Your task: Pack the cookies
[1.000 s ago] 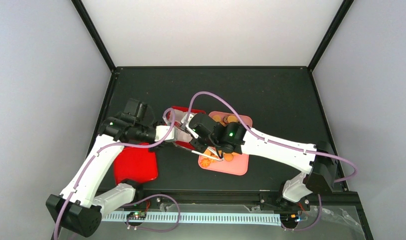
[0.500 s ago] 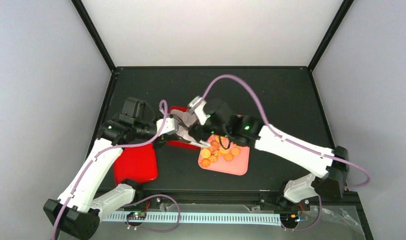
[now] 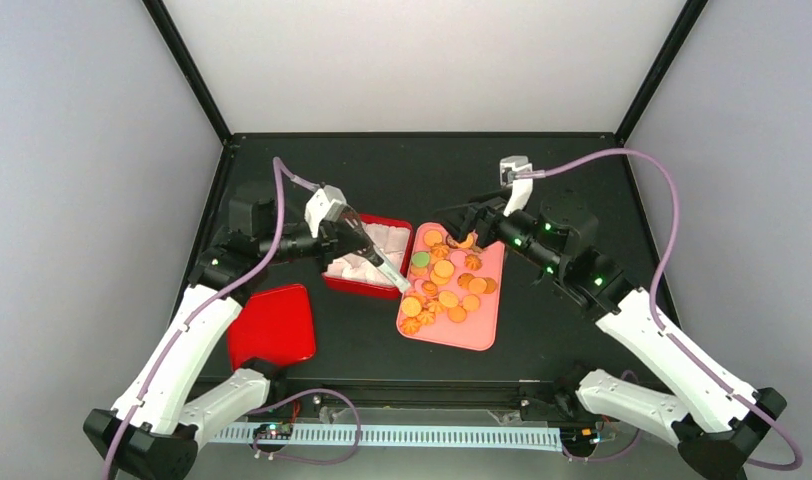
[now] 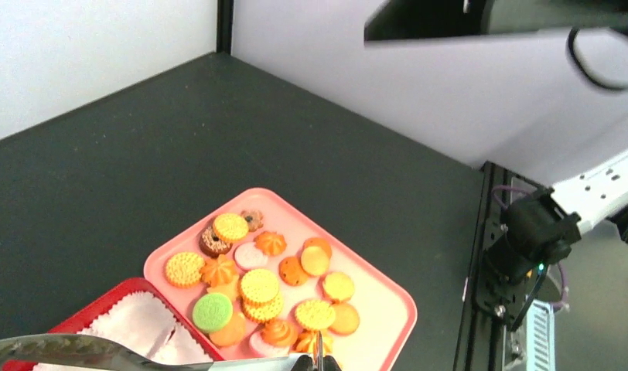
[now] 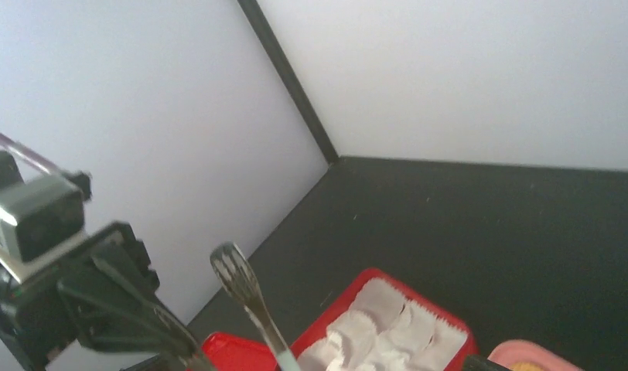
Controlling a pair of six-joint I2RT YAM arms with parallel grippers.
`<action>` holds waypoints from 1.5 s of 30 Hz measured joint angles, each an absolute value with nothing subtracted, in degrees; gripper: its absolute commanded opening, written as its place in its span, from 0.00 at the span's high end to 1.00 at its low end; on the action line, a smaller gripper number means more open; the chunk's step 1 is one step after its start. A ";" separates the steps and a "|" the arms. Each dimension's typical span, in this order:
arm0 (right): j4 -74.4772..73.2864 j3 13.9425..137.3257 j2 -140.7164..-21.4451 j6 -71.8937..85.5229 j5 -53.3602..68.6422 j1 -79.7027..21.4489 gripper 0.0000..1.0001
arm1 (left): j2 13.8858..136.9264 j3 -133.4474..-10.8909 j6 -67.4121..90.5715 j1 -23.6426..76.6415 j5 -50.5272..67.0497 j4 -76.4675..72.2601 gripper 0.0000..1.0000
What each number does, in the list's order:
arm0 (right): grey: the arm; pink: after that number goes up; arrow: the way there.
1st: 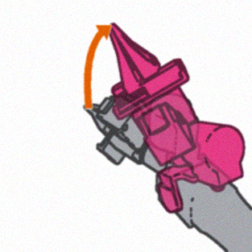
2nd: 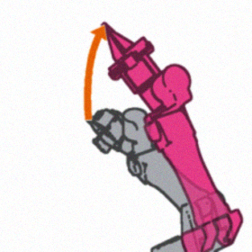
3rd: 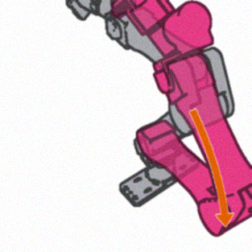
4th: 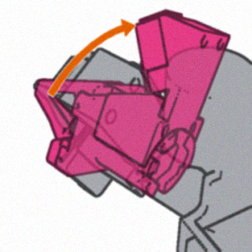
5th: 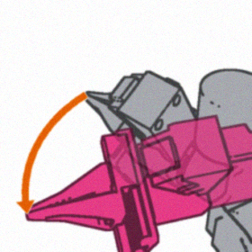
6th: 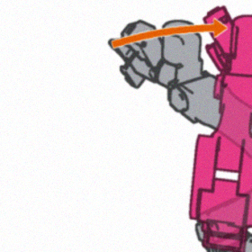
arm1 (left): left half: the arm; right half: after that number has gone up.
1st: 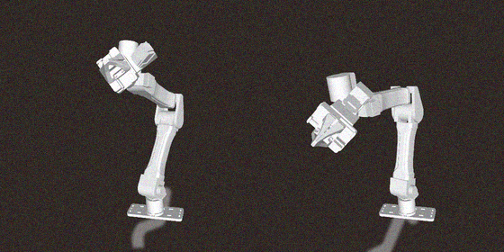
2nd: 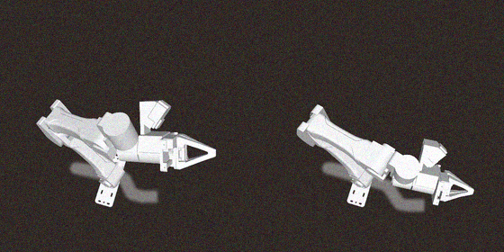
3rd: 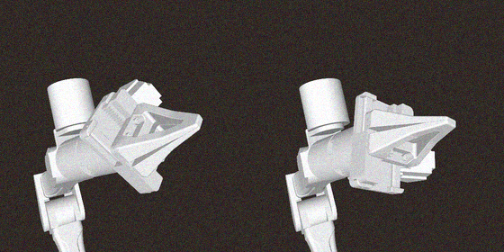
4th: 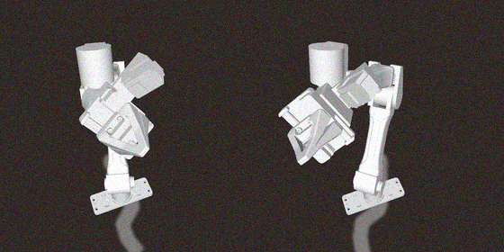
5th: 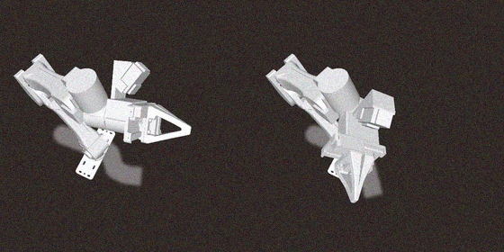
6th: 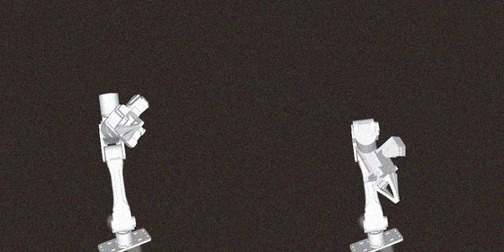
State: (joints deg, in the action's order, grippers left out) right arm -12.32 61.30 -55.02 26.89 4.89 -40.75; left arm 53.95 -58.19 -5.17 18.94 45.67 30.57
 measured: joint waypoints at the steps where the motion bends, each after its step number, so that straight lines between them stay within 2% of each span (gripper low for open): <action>1: -11.68 59.86 -54.48 27.66 5.48 -40.73 0.00 | 53.49 -57.82 -3.84 18.94 45.56 29.28 0.99; 4: -10.55 55.68 -54.08 28.91 7.73 -40.73 0.01 | 52.62 -57.58 -1.78 18.94 45.06 27.46 0.99; 10: -9.26 52.23 -56.38 27.92 16.64 -40.73 0.15 | 52.97 -57.71 1.37 18.94 45.65 26.35 0.98; 17: -4.71 50.87 -62.13 27.11 30.24 -40.73 0.30 | 52.99 -60.45 6.68 18.94 56.16 25.02 0.98; 23: -3.29 50.22 -65.10 27.18 37.23 -40.73 0.33 | 52.01 -62.37 9.23 18.94 64.55 23.55 0.99; 31: 0.43 49.41 -67.00 27.35 45.56 -41.89 0.37 | 50.74 -62.41 11.88 18.94 68.51 22.20 0.98; 34: 0.99 49.34 -68.05 27.35 46.50 -43.46 0.47 | 50.74 -62.41 13.37 18.94 68.99 21.02 0.99; 40: 1.87 49.60 -70.98 27.18 47.18 -45.52 0.91 | 50.74 -62.41 15.29 18.94 69.21 19.07 0.99; 42: 1.56 50.02 -71.22 26.55 47.31 -45.98 0.99 | 50.74 -62.41 15.16 18.92 68.90 19.18 0.98; 43: 0.84 50.50 -71.07 25.82 47.29 -46.13 0.99 | 50.74 -62.41 14.66 18.87 68.75 19.38 0.91; 45: -2.55 51.94 -70.52 23.38 46.41 -46.19 0.99 | 50.74 -63.05 12.10 18.85 68.45 21.37 0.37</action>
State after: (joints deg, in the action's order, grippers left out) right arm -2.55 51.94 -70.52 23.38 46.41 -46.19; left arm 50.74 -63.05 12.10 18.85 68.45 21.37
